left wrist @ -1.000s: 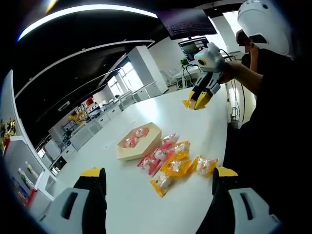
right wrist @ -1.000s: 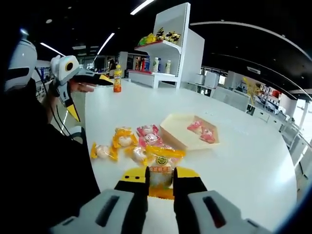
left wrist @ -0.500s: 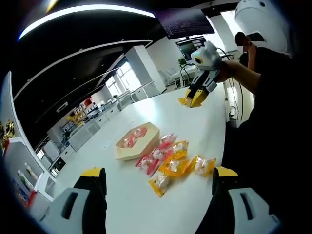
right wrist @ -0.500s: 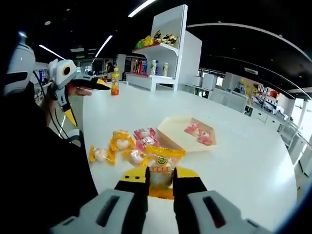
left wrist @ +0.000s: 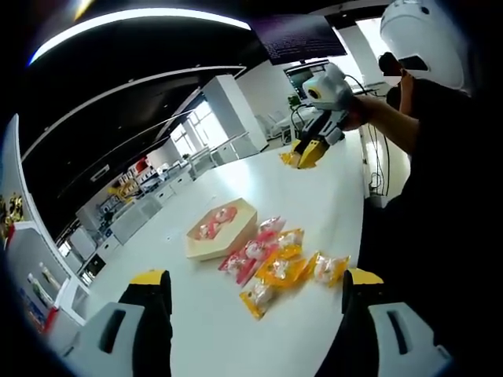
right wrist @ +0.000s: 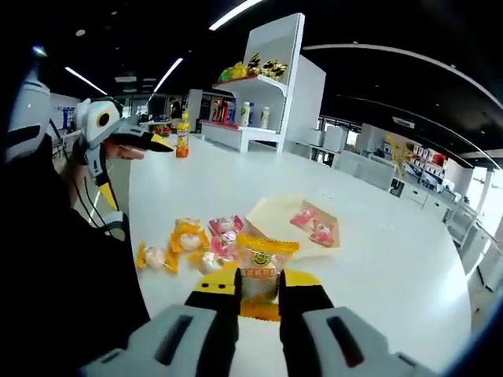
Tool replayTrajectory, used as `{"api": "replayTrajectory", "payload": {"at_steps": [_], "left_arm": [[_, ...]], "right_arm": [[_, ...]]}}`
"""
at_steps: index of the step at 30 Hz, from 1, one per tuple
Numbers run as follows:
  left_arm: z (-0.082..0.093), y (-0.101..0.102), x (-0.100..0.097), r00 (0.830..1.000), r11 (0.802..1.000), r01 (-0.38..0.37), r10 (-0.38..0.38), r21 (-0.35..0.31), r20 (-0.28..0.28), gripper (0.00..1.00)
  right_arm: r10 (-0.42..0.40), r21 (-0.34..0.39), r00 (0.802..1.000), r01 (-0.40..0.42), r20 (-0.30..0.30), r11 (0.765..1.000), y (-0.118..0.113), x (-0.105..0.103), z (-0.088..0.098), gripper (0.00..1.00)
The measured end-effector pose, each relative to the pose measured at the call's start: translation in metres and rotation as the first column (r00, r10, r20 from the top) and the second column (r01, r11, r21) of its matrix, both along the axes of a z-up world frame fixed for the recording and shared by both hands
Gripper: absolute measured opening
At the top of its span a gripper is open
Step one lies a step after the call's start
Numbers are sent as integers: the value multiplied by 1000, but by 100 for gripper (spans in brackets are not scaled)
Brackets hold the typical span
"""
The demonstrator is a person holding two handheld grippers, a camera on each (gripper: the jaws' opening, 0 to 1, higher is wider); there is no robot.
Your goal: Pick up the marshmallows scattered on the table and place them into the bowl on the table
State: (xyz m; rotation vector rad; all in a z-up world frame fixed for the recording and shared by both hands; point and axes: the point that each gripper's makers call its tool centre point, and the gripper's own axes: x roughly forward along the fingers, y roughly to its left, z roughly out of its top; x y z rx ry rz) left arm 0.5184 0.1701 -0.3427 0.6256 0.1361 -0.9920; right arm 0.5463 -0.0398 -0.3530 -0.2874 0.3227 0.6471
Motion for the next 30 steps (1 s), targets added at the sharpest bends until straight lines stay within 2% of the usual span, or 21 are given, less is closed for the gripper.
{"api": "replayTrajectory", "payload": {"at_steps": [4,12,16,17,21,25,28,30], "left_arm": [[4,-1,2,1000,1000,-4,4,-12,11,89],[6,3,4,1000,1000,-18,19,-13,21,89],[7,5,4,999,1000,-25,25,-19,23,89],[7,5,4,999,1000,-23,24,-21,22,89],[7,6,4,1000,1000,-22,22,-21,22,89],[7,8,5,999,999,-24,24,-23,21,89],[7,11,5,999,999,-26,26,-27,20,89],[7,13,6,999,999,-30,31,-24,21,88]], "right_arm": [[9,-7,999,-9,37,1000,4,12,13,16],[4,49,999,-5,33,999,2,26,16,16],[21,103,999,-24,36,994,10,37,18,16],[17,116,1000,-19,21,993,12,43,16,16],[14,114,1000,-16,16,993,18,59,12,16],[11,123,1000,-9,-14,992,26,82,4,16],[-10,99,1000,12,-24,995,30,96,1,16],[-7,70,1000,8,-10,998,39,106,4,16]]}}
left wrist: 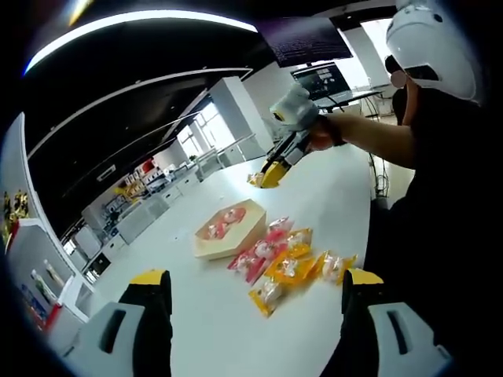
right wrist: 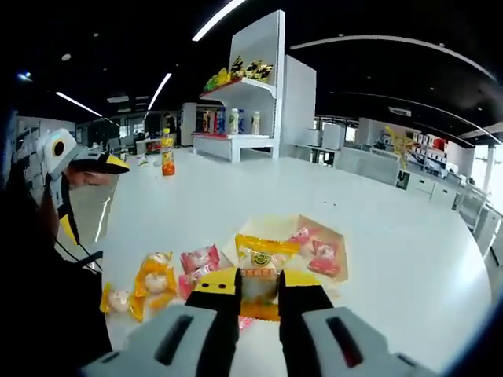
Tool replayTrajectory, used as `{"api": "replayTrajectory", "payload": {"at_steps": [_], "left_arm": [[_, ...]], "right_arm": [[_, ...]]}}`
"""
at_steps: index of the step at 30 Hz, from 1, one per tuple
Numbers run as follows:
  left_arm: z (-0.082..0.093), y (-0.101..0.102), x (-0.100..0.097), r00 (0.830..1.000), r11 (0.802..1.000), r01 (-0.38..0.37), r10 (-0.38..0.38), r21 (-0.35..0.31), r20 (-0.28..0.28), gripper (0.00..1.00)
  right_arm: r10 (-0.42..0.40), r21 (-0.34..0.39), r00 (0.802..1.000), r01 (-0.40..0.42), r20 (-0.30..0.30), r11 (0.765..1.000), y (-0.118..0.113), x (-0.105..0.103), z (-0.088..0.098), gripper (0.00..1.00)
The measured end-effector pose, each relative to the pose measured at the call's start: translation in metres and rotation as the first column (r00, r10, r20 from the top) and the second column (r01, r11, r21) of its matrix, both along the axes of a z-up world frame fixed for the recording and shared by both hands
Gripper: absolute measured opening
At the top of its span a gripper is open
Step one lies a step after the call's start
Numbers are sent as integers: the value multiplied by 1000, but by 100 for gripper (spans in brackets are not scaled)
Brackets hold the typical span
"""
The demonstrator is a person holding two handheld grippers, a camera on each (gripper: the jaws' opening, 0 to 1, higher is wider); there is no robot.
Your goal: Pick up the marshmallows scattered on the table and place them into the bowl on the table
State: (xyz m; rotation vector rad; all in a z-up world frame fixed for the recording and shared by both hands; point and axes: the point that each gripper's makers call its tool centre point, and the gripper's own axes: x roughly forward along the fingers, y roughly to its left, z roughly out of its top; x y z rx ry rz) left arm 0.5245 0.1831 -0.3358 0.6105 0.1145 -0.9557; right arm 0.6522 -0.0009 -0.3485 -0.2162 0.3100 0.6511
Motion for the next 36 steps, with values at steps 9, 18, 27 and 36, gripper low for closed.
{"api": "replayTrajectory", "payload": {"at_steps": [9,18,27,36], "left_arm": [[3,3,-1,1000,1000,-3,3,-3,8,88],[5,5,-2,1000,1000,1,-1,-2,11,88],[5,7,3,1000,1000,-3,3,-8,3,88],[0,7,3,1000,1000,3,-3,-10,-15,88]], "right_arm": [[58,-92,998,-57,8,994,46,36,10,16],[1,-144,1000,-4,-19,990,59,83,-6,16],[-83,-57,991,77,-103,995,74,115,-32,16],[-159,-120,982,147,-97,982,76,128,-66,16]]}}
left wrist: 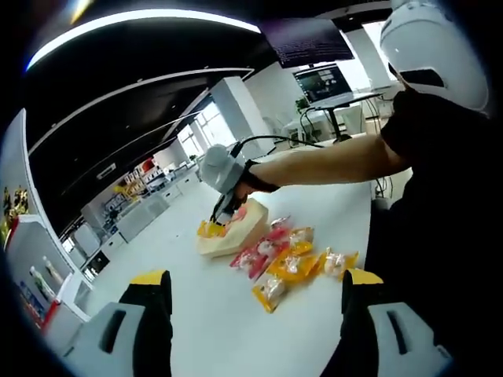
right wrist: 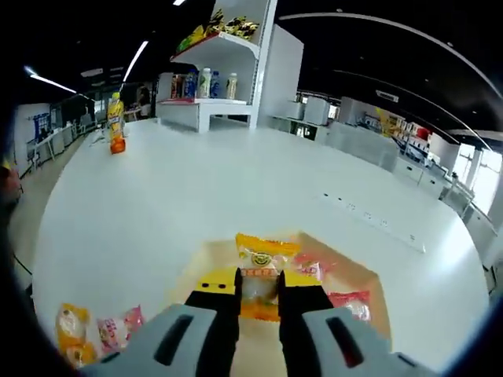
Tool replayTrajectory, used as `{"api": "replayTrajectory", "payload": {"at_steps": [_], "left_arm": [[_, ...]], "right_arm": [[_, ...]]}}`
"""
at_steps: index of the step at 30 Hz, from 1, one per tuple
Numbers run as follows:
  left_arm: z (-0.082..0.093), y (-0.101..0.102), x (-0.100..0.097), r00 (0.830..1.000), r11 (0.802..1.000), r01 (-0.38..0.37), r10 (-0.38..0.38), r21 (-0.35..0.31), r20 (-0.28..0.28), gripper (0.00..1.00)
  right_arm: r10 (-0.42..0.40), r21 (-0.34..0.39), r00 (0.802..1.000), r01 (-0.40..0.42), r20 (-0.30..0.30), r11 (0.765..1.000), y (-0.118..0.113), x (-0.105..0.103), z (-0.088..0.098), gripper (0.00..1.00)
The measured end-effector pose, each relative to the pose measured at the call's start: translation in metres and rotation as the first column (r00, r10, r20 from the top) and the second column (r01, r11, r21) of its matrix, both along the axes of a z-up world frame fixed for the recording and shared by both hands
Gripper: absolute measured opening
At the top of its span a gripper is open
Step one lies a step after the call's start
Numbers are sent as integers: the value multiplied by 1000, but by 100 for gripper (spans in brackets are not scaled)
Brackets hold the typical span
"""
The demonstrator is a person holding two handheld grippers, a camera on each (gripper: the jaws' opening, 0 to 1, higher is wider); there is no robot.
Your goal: Pick up the marshmallows scattered on the table and place them into the bowl on the table
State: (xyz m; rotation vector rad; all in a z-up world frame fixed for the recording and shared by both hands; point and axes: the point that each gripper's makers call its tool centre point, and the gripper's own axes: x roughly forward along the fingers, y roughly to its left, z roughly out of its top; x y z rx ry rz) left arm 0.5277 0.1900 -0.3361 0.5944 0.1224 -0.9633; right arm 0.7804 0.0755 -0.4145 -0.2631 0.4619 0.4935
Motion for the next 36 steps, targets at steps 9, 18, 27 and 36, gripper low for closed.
{"api": "replayTrajectory", "payload": {"at_steps": [9,18,27,36], "left_arm": [[-3,-1,-2,1000,1000,3,-3,2,-10,88],[-11,-4,-3,1000,1000,11,-11,24,-15,88],[-6,-3,-3,1000,1000,11,-11,18,-2,88],[-5,-2,-4,1000,1000,12,-12,14,4,88]], "right_arm": [[-35,41,999,36,-20,998,4,3,-11,16],[3,-23,1000,-2,22,1000,9,7,-16,17],[29,-43,999,-27,46,999,10,13,-14,21],[42,-56,996,-38,75,998,9,19,-11,26]]}}
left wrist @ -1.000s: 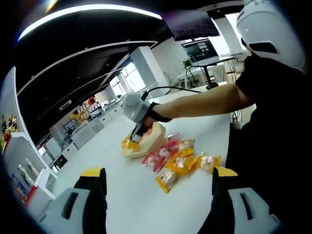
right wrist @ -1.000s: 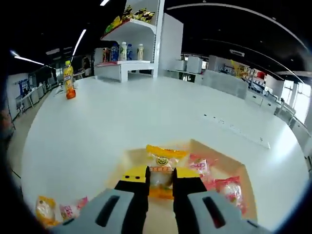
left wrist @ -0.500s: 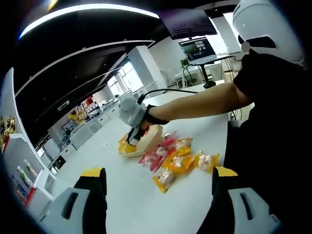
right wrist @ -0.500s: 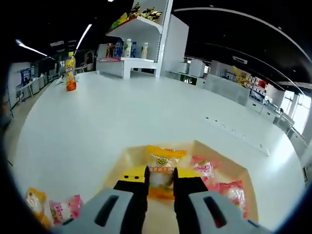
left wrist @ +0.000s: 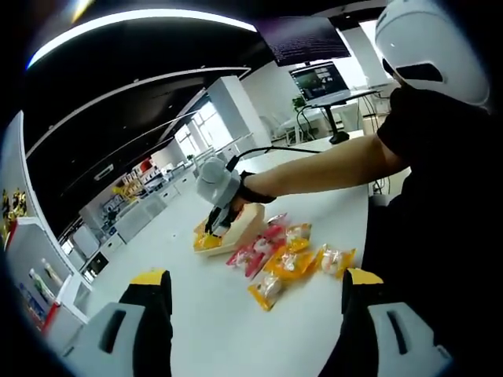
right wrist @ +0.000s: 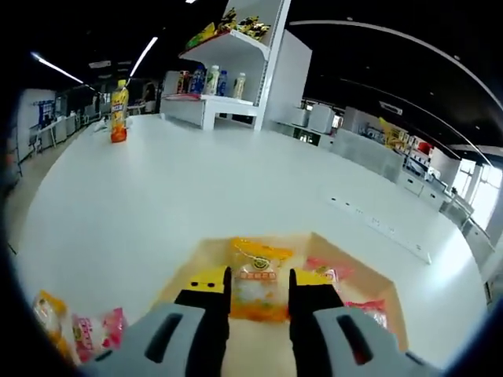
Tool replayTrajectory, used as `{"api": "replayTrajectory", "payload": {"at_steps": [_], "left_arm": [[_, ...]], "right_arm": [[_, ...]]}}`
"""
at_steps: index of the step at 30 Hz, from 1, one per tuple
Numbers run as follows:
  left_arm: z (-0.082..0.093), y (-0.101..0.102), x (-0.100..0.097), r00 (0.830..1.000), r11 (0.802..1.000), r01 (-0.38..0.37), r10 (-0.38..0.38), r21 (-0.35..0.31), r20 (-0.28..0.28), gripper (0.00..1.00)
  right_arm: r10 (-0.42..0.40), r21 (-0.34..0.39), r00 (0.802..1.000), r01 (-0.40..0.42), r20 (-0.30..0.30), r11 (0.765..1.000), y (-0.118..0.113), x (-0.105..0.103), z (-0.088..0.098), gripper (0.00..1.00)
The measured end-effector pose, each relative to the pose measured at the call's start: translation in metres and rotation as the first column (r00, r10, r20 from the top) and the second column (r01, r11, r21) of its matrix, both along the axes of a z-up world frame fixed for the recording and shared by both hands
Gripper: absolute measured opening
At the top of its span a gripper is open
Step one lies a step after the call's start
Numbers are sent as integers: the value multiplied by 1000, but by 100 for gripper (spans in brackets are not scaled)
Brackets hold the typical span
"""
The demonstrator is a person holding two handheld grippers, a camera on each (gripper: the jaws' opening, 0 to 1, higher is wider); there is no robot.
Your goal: Pick up the marshmallows scattered on the table and place them into the bowl on the table
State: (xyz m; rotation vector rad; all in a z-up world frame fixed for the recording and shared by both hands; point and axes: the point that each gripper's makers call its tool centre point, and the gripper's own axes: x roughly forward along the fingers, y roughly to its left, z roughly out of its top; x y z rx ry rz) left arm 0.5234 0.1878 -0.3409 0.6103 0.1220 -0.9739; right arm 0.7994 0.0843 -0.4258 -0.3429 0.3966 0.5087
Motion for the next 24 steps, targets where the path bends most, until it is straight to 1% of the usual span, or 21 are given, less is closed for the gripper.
{"api": "replayTrajectory", "payload": {"at_steps": [4,10,13,16,19,20,22,24], "left_arm": [[-1,1,-1,1000,1000,0,0,4,-2,88],[-1,0,0,1000,1000,1,-1,2,-3,88],[-2,-1,0,1000,1000,0,0,4,-5,88],[-2,-1,0,1000,1000,1,-1,4,-5,88],[-2,-2,1,1000,1000,2,-2,6,-8,88],[-2,-2,1,1000,1000,3,-3,7,-8,88],[-2,-3,1,1000,1000,2,-2,6,-8,88],[-2,-3,1,1000,1000,2,-2,6,-8,88]], "right_arm": [[-13,15,1000,13,25,1000,-5,5,7,27],[-22,63,999,19,42,998,-10,3,19,32],[-14,97,999,11,37,995,-10,0,23,40],[-3,120,999,-1,32,993,-10,-4,25,50],[9,137,1000,-12,22,990,-9,-13,25,63],[12,143,1000,-14,17,990,-9,-15,25,70],[13,151,1000,-14,8,988,-10,-20,24,79],[17,145,1000,-18,5,989,-12,-23,23,87]]}}
